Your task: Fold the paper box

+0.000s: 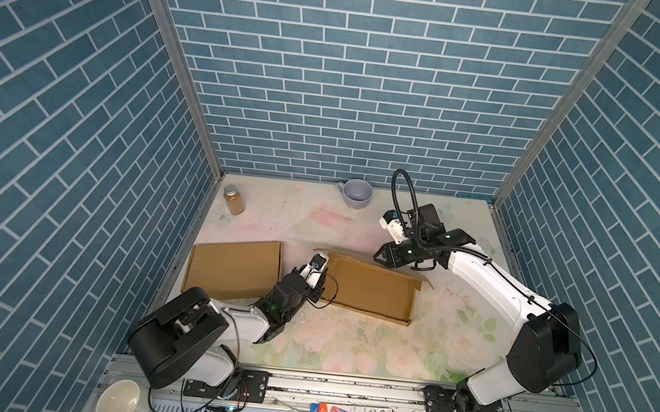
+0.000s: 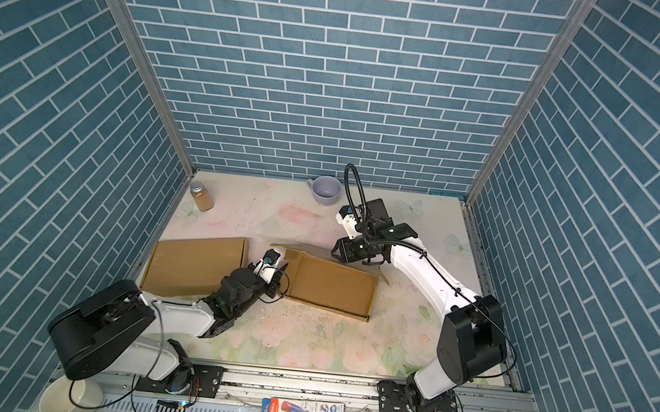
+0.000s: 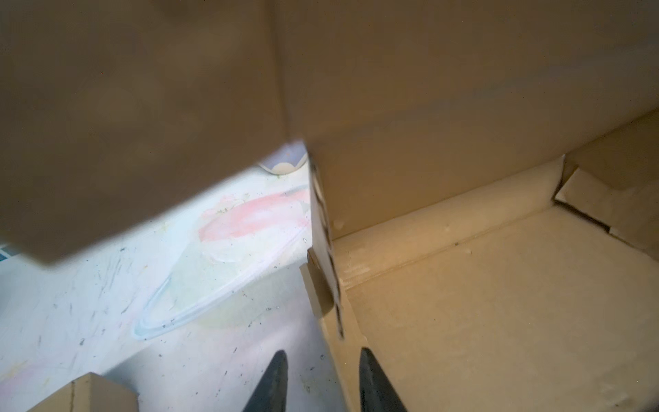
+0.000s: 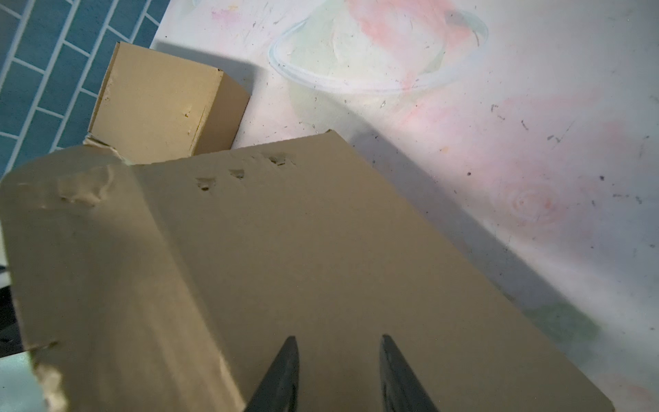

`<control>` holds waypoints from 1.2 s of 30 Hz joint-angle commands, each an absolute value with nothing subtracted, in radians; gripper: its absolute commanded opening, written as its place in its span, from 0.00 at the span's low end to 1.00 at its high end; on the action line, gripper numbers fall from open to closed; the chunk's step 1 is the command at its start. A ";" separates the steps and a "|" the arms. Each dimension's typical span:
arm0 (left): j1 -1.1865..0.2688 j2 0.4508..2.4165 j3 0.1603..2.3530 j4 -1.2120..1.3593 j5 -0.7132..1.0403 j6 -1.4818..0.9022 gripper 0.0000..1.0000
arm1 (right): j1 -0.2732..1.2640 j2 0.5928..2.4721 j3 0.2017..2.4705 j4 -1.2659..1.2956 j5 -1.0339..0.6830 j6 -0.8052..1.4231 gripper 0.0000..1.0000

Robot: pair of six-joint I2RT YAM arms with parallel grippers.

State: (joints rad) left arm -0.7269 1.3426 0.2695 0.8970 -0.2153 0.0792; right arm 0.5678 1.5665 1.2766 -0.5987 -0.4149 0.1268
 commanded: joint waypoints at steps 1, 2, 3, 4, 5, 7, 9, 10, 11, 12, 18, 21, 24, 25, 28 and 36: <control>-0.735 1.238 0.259 0.761 -0.254 0.056 0.35 | 0.583 1.529 1.224 -0.548 -0.426 0.158 0.37; -0.735 1.205 0.257 0.735 -0.263 0.049 0.35 | 0.586 1.528 1.215 -0.541 -0.425 0.162 0.37; -0.735 1.169 0.253 0.703 -0.278 0.040 0.35 | 0.590 1.526 1.207 -0.535 -0.421 0.167 0.37; -0.735 1.128 0.251 0.668 -0.287 0.029 0.35 | 0.595 1.526 1.198 -0.529 -0.418 0.172 0.36; -0.735 1.092 0.247 0.634 -0.297 0.021 0.35 | 0.599 1.524 1.188 -0.521 -0.414 0.175 0.36; -0.736 0.998 0.251 0.528 -0.335 -0.002 0.34 | 0.610 1.522 1.169 -0.510 -0.399 0.178 0.36; -0.735 0.904 0.260 0.422 -0.375 -0.020 0.33 | 0.618 1.519 1.151 -0.500 -0.388 0.180 0.35; -0.735 0.854 0.265 0.372 -0.398 -0.027 0.33 | 0.625 1.518 1.143 -0.495 -0.380 0.180 0.35; -0.735 0.814 0.271 0.329 -0.414 -0.032 0.33 | 0.632 1.520 1.138 -0.493 -0.373 0.177 0.35; -0.735 0.771 0.282 0.283 -0.435 -0.034 0.33 | 0.642 1.524 1.134 -0.495 -0.358 0.174 0.34; -0.732 0.723 0.392 0.142 -0.401 -0.032 0.35 | 0.713 1.539 1.093 -0.485 -0.247 0.150 0.33; -0.730 0.849 0.500 0.103 -0.250 -0.030 0.38 | 0.756 1.552 1.073 -0.472 -0.205 0.134 0.33; -0.731 1.024 0.626 0.047 -0.091 -0.047 0.39 | 0.785 1.574 1.042 -0.444 -0.162 0.139 0.34; -0.729 1.082 0.652 0.044 -0.049 -0.053 0.38 | 0.791 1.578 1.025 -0.420 -0.156 0.145 0.33; -0.724 1.217 0.693 0.066 0.046 -0.082 0.37 | 0.793 1.586 0.972 -0.339 -0.153 0.171 0.33; -0.678 1.428 0.713 0.152 0.194 -0.164 0.36 | 0.792 1.600 0.913 -0.246 -0.159 0.216 0.33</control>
